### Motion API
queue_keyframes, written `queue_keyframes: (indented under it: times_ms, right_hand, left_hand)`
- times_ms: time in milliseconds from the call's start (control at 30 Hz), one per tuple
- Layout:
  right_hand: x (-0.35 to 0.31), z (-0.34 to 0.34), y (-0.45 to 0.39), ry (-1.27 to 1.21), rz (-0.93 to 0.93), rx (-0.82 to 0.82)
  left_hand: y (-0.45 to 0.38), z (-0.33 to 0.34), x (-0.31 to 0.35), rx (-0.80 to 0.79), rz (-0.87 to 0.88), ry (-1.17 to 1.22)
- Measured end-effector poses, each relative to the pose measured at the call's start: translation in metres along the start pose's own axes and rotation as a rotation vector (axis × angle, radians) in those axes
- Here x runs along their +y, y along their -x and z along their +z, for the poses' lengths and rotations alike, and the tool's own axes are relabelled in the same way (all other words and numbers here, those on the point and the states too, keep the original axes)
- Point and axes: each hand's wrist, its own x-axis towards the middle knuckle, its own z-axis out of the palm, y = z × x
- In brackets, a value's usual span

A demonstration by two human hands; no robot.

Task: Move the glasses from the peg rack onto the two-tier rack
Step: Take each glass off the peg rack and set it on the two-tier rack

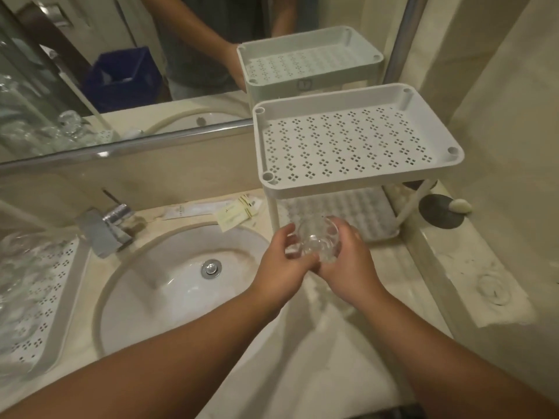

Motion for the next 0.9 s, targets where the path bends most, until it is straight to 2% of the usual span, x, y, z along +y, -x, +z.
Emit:
queue_keyframes:
  times_ms: [300,467,667,900]
  right_hand:
    - [0.014,0.017,-0.05,0.032,0.033,0.009]
    - [0.017,0.021,-0.076,0.057,0.073,0.031]
    - [0.023,0.027,-0.101,0.152,0.065,-0.039]
    - [0.033,0.038,-0.12,0.103,0.062,-0.043]
  left_hand:
    - [-0.034,0.012,-0.002,0.089,-0.134,0.056]
    - [-0.049,0.016,0.0,0.1,-0.162,0.132]
    - [-0.068,0.024,-0.003,0.134,-0.17,0.187]
    - [-0.092,0.031,-0.011,0.151,-0.189,0.275]
